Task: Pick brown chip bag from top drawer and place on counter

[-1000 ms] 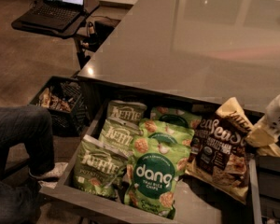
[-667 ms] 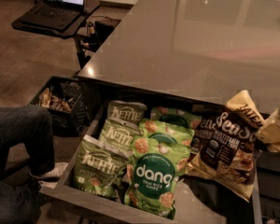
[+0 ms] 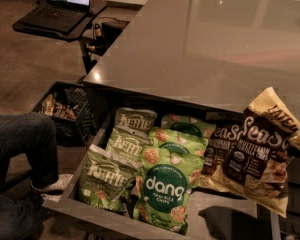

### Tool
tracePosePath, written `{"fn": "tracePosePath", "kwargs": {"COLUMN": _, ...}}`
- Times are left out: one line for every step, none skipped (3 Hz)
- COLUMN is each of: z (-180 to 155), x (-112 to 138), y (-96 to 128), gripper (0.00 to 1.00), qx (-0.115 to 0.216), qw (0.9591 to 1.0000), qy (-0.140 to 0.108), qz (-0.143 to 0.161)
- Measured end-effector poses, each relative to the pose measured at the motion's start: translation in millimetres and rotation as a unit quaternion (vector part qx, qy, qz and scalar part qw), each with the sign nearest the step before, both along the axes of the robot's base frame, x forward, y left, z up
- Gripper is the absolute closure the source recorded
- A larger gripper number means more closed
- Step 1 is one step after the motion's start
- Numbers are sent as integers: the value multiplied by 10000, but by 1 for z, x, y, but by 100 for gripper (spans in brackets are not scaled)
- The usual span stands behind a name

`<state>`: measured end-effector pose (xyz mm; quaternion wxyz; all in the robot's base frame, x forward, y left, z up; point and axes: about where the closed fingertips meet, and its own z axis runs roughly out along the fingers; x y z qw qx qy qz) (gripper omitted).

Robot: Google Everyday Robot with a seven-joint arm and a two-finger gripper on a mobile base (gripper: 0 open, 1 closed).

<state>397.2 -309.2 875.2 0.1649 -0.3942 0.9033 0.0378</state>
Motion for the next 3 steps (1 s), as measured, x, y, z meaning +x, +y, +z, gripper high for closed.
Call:
{"fn": "tracePosePath", "kwargs": {"z": 16, "x": -10, "y": 22, "gripper": 100, "qx": 130, "qw": 9991, "qy": -27, "qz": 391}}
{"fn": "tracePosePath", "kwargs": {"z": 33, "x": -21, "y": 47, "gripper": 100, "qx": 285, "qw": 9963, "qy": -64, "qz": 814}}
{"fn": "tracePosePath", "kwargs": {"z": 48, "x": -31, "y": 66, "gripper": 100, "qx": 382, "qw": 9930, "qy": -107, "qz": 1110}}
